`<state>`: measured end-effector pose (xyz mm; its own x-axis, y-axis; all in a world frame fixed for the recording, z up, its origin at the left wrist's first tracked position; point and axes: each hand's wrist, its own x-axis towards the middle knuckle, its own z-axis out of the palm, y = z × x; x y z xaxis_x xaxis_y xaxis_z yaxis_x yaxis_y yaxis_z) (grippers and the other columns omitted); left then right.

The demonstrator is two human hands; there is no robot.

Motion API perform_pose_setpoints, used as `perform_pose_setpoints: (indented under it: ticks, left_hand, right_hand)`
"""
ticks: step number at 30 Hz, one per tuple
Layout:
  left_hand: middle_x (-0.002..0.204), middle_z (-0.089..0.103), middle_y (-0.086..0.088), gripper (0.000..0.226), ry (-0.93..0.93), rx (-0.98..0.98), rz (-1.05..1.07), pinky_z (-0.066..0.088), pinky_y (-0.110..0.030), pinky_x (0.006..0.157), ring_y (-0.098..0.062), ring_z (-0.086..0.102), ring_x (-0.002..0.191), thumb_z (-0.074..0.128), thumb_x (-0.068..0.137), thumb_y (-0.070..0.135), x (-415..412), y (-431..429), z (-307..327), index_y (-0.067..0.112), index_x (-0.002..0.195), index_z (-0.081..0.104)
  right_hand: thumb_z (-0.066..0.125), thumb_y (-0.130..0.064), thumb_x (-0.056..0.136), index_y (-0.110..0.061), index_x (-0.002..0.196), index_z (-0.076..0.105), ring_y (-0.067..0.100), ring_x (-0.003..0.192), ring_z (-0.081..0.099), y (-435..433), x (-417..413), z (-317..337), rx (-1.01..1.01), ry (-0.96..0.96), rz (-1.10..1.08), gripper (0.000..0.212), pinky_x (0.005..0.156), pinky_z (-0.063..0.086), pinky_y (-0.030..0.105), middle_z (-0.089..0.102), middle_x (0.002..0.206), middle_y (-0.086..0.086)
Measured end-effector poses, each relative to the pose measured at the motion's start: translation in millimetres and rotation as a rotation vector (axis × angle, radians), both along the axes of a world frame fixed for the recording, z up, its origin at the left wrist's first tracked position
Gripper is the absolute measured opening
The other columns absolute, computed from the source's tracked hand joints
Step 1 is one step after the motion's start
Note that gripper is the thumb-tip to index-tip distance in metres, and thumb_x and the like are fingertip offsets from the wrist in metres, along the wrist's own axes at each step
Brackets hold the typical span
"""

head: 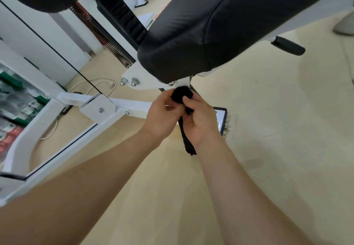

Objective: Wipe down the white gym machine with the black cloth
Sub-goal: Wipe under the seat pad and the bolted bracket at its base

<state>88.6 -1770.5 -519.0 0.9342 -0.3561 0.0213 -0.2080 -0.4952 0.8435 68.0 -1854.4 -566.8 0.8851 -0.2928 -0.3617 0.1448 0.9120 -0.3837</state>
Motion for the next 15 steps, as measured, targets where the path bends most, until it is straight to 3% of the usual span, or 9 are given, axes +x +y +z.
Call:
perform_pose_setpoints:
  ticks: [2, 4, 7, 10, 13, 15]
  left_hand:
    - [0.093, 0.069, 0.000, 0.032, 0.086, -0.036, 0.055, 0.057, -0.035, 0.084, -0.013, 0.068, 0.089, 0.069, 0.089, 0.020, -1.1, -3.0, 0.8, 0.027, 0.119, 0.059]
    - [0.097, 0.069, 0.001, 0.035, 0.125, -0.044, 0.038, 0.057, -0.036, 0.086, -0.011, 0.068, 0.092, 0.071, 0.089, 0.030, -3.4, -5.1, -0.9, 0.030, 0.120, 0.055]
    - [0.105, 0.066, 0.006, 0.046, 0.160, -0.004, -0.036, 0.056, -0.034, 0.089, -0.008, 0.065, 0.100, 0.066, 0.092, 0.024, -3.3, -1.9, -3.1, 0.041, 0.132, 0.050]
    - [0.119, 0.060, 0.013, 0.060, 0.177, 0.173, -0.107, 0.051, -0.021, 0.083, -0.006, 0.060, 0.107, 0.058, 0.092, 0.011, -0.7, 4.0, -4.9, 0.036, 0.145, 0.042]
    - [0.130, 0.058, 0.006, 0.064, 0.196, 0.262, -0.104, 0.046, -0.025, 0.089, -0.015, 0.057, 0.117, 0.053, 0.090, 0.009, 3.4, 10.1, -8.7, 0.029, 0.149, 0.038]
    - [0.117, 0.062, 0.010, 0.056, 0.180, 0.214, -0.056, 0.048, -0.027, 0.092, -0.013, 0.060, 0.111, 0.054, 0.091, 0.011, 7.3, 15.1, -5.9, 0.029, 0.144, 0.044]
  right_hand:
    - [0.053, 0.006, 0.092, 0.001, 0.124, 0.063, 0.036, 0.117, 0.063, -0.7, 3.4, -1.1, 0.088, 0.032, -0.063, 0.034, 0.107, 0.046, 0.045, 0.066, 0.122, 0.022]
    - [0.055, 0.001, 0.093, -0.002, 0.121, 0.066, 0.034, 0.113, 0.065, -2.2, 8.8, 2.1, 0.150, 0.076, -0.110, 0.030, 0.101, 0.051, 0.046, 0.067, 0.122, 0.019]
    - [0.059, -0.005, 0.094, -0.010, 0.114, 0.070, 0.027, 0.087, 0.071, -3.7, 16.8, 6.2, 0.065, 0.181, -0.107, 0.023, 0.066, 0.061, 0.043, 0.074, 0.105, 0.010]
    - [0.058, 0.001, 0.094, -0.005, 0.118, 0.068, 0.026, 0.080, 0.069, 8.0, 21.4, -2.9, -0.006, 0.278, -0.117, 0.027, 0.081, 0.059, 0.041, 0.073, 0.098, 0.013]
    - [0.055, 0.004, 0.095, 0.003, 0.119, 0.065, 0.023, 0.070, 0.064, 19.5, 25.2, -5.8, -0.042, 0.317, -0.019, 0.026, 0.068, 0.055, 0.034, 0.068, 0.084, 0.012]
    - [0.052, 0.004, 0.096, 0.003, 0.113, 0.065, 0.022, 0.068, 0.063, 19.6, 31.9, -1.6, -0.058, 0.297, 0.006, 0.022, 0.064, 0.054, 0.030, 0.067, 0.081, 0.010]
